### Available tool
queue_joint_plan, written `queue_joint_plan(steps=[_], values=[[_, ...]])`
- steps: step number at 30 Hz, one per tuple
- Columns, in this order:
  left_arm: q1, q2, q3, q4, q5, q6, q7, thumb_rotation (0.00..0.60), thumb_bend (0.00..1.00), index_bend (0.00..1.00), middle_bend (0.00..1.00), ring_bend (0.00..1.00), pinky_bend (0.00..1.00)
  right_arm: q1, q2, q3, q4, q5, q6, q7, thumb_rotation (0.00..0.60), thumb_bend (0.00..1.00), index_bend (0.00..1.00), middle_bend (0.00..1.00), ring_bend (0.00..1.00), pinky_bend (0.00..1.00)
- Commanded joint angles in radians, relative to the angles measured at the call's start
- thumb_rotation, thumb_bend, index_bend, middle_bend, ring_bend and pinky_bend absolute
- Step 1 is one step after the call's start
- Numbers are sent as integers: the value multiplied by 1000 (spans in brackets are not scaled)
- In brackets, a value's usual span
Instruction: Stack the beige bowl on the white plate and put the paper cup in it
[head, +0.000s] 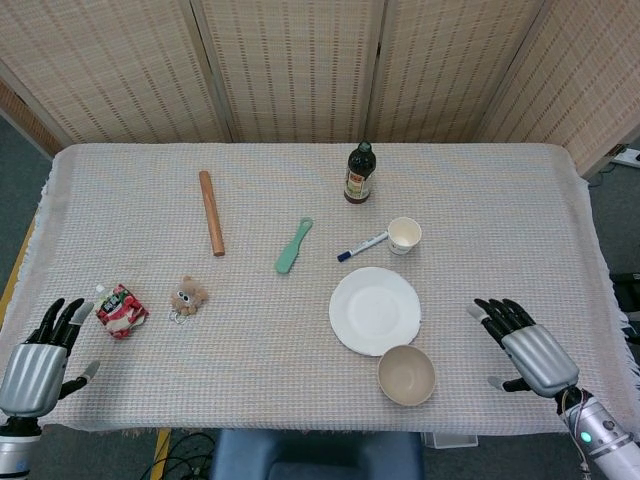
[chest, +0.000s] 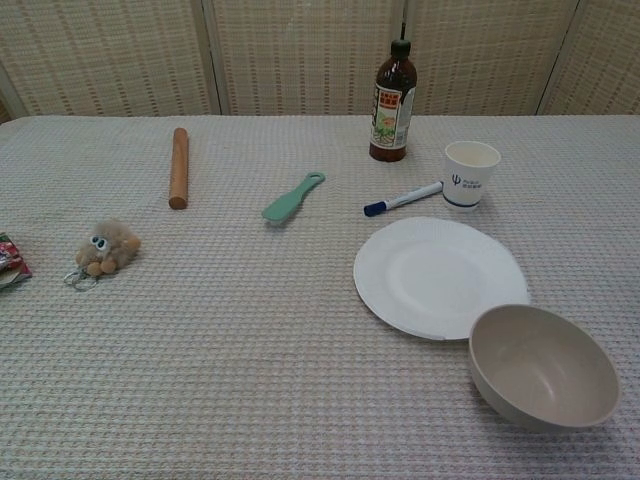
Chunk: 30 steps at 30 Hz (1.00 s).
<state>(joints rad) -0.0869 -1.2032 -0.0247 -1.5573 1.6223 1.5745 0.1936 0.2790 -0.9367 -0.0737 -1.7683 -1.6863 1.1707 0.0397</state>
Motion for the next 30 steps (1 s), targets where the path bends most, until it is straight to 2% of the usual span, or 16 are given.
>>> queue_joint_plan(steps=[1, 7, 9, 16, 30], values=[[3, 0, 4, -5, 5, 3, 9, 600, 258, 125, 141, 81, 449, 77, 67, -10, -108, -12, -119, -14, 600, 13, 0, 0, 0, 0], [14, 8, 7, -13, 16, 26, 7, 600, 258, 127, 141, 81, 449, 153, 84, -2, -192, 55, -275, -68, 600, 3, 0, 0, 0, 0], [23, 14, 9, -18, 24, 45, 1, 600, 258, 128, 141, 81, 449, 169, 78, 0, -218, 77, -312, -120, 600, 1, 0, 0, 0, 0], [50, 31, 17, -39, 54, 100, -3, 600, 258, 129, 141, 81, 449, 196, 25, 6, -249, 151, -371, -219, 600, 0, 0, 0, 0, 0], [70, 49, 13, -54, 71, 137, -34, 600, 258, 133, 157, 81, 449, 228, -95, 13, -210, 223, -402, -259, 600, 0, 0, 0, 0, 0]])
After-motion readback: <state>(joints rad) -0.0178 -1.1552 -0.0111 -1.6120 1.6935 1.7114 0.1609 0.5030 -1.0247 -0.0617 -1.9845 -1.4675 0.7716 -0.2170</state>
